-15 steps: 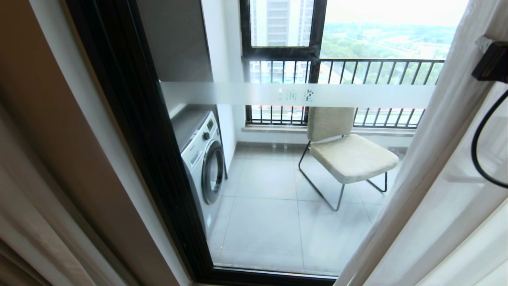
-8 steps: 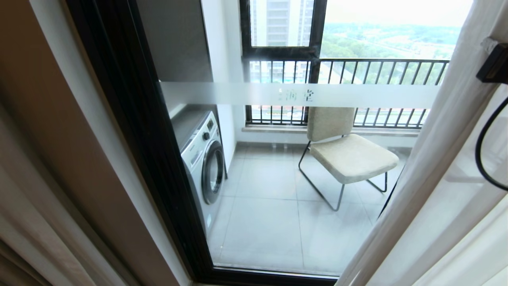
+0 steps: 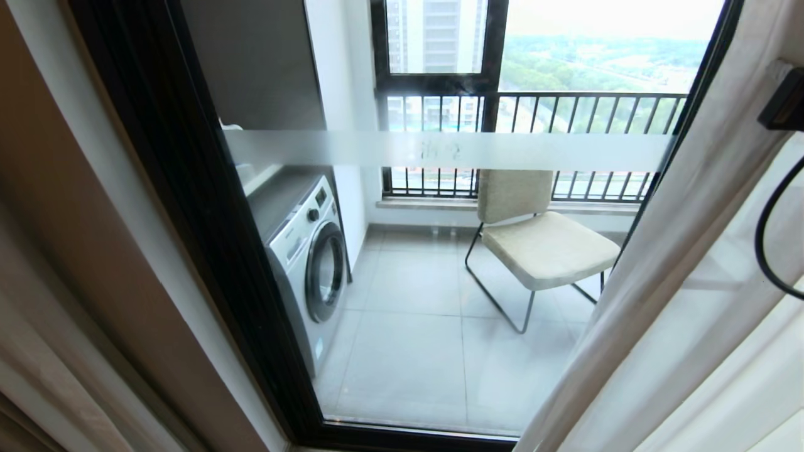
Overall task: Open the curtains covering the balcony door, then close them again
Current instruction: Pull the inner curtains open on both sides
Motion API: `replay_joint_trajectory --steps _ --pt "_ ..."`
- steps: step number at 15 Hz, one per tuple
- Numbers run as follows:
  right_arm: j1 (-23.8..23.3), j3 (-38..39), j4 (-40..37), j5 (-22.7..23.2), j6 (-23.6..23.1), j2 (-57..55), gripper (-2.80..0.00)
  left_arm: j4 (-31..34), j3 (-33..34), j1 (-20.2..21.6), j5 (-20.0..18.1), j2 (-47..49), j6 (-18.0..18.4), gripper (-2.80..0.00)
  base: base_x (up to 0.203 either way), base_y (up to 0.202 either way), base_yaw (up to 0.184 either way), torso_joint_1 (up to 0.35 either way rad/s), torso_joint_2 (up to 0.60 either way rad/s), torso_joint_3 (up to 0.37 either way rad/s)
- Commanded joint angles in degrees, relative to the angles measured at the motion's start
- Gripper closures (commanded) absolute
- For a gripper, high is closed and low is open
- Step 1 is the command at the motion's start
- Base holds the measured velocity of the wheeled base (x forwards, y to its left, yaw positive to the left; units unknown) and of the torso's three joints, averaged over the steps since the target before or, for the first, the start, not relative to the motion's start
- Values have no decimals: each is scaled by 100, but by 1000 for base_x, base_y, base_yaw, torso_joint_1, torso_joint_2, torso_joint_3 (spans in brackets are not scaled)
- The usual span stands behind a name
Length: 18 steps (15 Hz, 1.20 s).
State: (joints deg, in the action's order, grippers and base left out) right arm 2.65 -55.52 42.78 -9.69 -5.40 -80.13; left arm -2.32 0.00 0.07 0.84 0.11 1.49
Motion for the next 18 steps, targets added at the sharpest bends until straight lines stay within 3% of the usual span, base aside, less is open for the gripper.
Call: replay_joint_trajectory --steps 1,8,18 --pt "8 25 20 -33 -5 -3 0 -6 0 1 4 -2 1 0 0 -194 2 7 1 2" --pt "-61 170 20 -68 -14 164 0 3 0 1 4 -2 12 0 0 -190 3 0 2 1" --pt "-569 483 8 -68 -40 459 0 -6 0 1 -5 -2 1 0 0 -191 4 2 3 2"
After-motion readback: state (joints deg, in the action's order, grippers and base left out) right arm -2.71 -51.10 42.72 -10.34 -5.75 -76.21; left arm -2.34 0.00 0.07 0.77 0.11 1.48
